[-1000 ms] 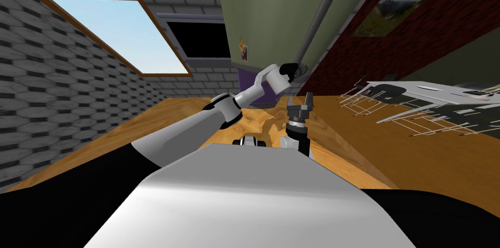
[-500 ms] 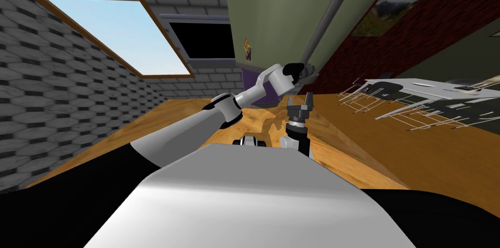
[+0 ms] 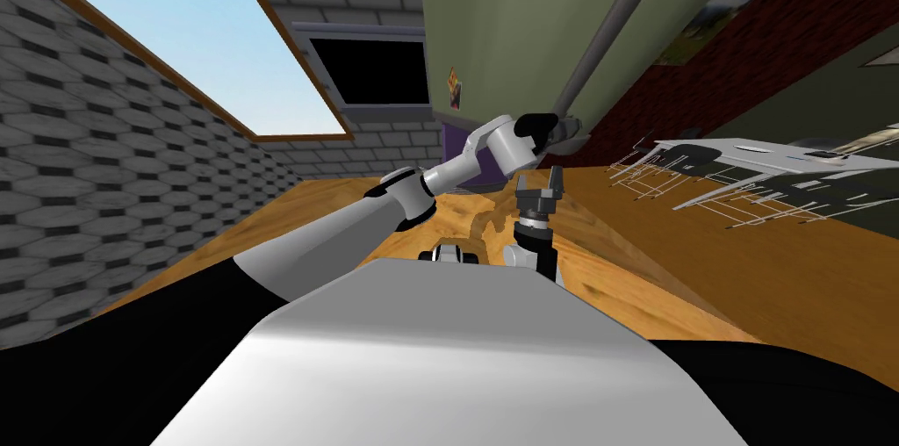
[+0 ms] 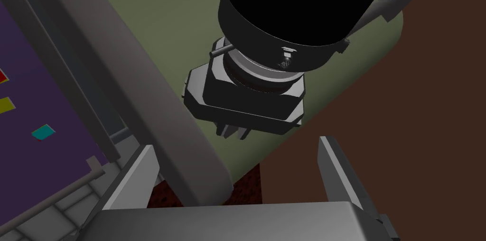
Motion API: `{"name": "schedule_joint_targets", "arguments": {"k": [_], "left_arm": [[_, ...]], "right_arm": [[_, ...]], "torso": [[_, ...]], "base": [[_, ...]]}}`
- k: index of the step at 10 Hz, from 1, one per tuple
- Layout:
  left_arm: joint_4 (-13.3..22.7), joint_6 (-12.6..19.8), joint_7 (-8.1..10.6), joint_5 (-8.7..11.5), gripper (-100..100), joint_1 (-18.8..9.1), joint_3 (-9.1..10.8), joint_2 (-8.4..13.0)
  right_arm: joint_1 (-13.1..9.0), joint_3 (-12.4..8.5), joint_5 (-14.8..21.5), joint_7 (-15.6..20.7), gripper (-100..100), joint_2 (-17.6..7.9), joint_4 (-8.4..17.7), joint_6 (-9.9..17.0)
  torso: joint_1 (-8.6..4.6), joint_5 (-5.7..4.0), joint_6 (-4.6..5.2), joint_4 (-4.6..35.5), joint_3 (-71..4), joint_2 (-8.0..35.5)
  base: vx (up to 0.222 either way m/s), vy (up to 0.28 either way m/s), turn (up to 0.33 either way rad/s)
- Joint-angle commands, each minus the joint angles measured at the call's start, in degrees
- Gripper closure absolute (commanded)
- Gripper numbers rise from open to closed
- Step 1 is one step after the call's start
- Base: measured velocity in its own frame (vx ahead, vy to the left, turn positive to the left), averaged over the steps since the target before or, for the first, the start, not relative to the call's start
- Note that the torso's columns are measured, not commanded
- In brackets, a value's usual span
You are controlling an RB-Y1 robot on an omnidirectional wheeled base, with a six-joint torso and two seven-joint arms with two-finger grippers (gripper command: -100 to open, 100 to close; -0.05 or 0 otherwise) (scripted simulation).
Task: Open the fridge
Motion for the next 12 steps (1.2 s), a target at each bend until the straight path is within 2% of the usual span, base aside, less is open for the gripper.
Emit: {"name": "schedule_joint_targets", "arguments": {"k": [1,2,3,5,6,7,12], "left_arm": [[-1.1,3.0,0.55,1.9,-100,-3.0,0.43,0.5],[-1.7,4.5,0.82,2.9,-100,-4.5,0.64,0.8],[-1.9,5.2,0.96,3.3,-100,-5.2,0.75,0.9],[-2.5,6.7,1.24,4.3,-100,-6.7,0.96,1.2],[-2.1,6.4,1.1,4.6,-100,-5.9,0.36,0.8],[-2.1,6.5,1.05,4.8,0,-6.0,0.31,0.8],[-1.8,6.9,1.17,5.0,0,-5.5,-0.17,0.5]], "right_arm": [[0.0,0.0,0.0,0.0,0,0.0,0.0,0.0],[0.0,0.0,0.0,0.0,0,0.0,0.0,0.0],[0.0,0.0,0.0,0.0,0,0.0,0.0,0.0],[0.0,0.0,0.0,0.0,0,0.0,0.0,0.0],[0.0,0.0,0.0,0.0,0,0.0,0.0,0.0],[0.0,0.0,0.0,0.0,0,0.0,0.0,0.0],[0.0,0.0,0.0,0.0,0,0.0,0.0,0.0]], "torso": [[-0.55,-0.26,0.05,-0.2,-0.1,-0.2],[-1.25,-0.77,0.43,-0.5,0.0,-0.3],[-1.37,-0.74,0.46,-0.3,0.0,-0.2],[-0.67,-0.52,0.45,-0.2,0.3,0.2],[-0.39,-0.38,0.39,-0.1,0.4,0.4],[-0.4,-0.48,0.48,-0.2,0.5,0.4],[-1.13,-0.85,0.67,-0.4,0.4,0.2]], "base": [[0.03,-0.067,0.074],[0.036,-0.082,0.043],[0.054,-0.088,0.019],[0.031,-0.054,0.001],[0.011,-0.028,-0.01],[0.002,-0.012,-0.011],[0.0,0.0,0.0]]}}
